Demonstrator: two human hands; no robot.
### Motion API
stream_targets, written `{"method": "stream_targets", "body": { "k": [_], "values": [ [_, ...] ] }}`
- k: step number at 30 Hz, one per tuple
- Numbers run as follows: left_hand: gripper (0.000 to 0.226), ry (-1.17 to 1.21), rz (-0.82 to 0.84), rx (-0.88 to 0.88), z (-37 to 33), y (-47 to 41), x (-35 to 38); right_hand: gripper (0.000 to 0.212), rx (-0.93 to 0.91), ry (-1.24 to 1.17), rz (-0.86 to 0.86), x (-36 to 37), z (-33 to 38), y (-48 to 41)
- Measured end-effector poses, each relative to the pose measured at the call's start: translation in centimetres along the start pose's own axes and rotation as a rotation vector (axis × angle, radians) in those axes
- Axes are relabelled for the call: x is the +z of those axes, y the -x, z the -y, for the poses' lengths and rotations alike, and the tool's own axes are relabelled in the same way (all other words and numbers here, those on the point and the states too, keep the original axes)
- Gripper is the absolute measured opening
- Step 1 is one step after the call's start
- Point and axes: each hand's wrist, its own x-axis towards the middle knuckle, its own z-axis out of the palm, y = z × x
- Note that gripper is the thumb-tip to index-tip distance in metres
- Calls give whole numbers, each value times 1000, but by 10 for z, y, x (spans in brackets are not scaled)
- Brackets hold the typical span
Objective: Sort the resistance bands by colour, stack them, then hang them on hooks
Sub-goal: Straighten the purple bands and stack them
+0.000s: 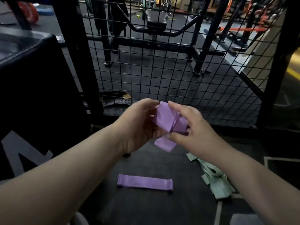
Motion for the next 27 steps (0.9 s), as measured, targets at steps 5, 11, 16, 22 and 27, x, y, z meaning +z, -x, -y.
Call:
{"method": "stream_targets", "body": {
  "k": [5, 11, 16, 22, 27],
  "values": [
    [39, 3, 41, 0, -7, -3, -3, 41, -42, -124, -91, -2, 1, -5],
    [32, -97, 62, -17, -5, 0, -4, 19, 211, -508, -309, -13, 12, -11],
    [26, -385, -44, -5, 2, -2, -6, 17, 299, -832, -334, -18, 18, -15],
    [14, -609, -148, 92, 13, -5, -4, 14, 277, -822, -309, -14, 18, -11],
    [33, -398, 32, 256, 12, -5, -2, 17, 202, -702, -288, -12, 17, -8]
  ]
}}
